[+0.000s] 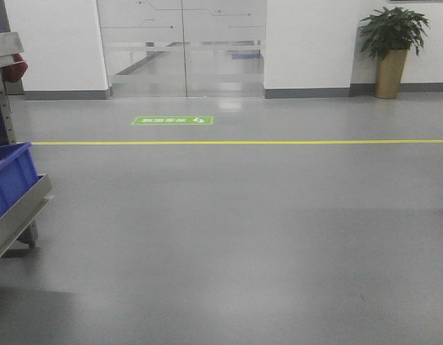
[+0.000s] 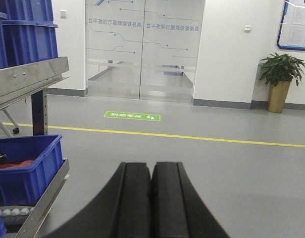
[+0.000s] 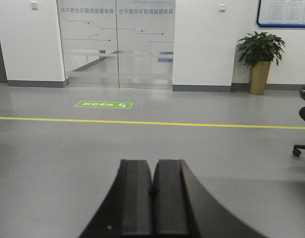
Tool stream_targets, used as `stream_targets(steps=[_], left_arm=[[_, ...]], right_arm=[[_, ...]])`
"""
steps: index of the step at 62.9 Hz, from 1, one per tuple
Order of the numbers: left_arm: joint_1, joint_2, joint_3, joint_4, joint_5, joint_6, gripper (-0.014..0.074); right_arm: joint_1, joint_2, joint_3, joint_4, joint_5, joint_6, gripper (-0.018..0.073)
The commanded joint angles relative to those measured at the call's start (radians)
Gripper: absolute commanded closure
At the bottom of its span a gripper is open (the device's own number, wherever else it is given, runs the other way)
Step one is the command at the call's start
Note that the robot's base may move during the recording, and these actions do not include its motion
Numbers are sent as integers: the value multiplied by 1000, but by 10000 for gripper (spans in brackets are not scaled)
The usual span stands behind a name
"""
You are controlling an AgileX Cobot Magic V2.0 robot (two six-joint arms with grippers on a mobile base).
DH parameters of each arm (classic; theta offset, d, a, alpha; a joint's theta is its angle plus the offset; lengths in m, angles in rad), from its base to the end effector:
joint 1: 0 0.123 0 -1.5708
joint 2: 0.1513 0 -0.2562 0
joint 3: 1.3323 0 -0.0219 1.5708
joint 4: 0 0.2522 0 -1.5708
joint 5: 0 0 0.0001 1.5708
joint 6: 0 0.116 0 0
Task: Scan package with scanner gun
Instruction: 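Drive the base forward past the blue bins toward the red table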
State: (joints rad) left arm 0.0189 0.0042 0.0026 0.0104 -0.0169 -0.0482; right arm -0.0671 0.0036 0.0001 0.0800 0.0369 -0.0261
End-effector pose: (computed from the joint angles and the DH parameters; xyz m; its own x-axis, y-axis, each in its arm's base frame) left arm 0.1120 0.0021 0.2159 0.0978 -0.0360 -0.9946 -0.0150 0.9992 -0.0376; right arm 0.1120 -0.0072 0.2107 0.0500 0.0506 -0.9975 0.0615 0.9967 0.0536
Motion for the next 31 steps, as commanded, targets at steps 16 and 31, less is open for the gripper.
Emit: stream_targets(steps=[16,31], left_arm=[[1,-4,-3,5,-19,-5,707],[1,-4,-3,5,-19,-5,707]], right_arm=[[0,-4,0,-6,-19,5,727],[0,-4,0,-6,-19,5,727]])
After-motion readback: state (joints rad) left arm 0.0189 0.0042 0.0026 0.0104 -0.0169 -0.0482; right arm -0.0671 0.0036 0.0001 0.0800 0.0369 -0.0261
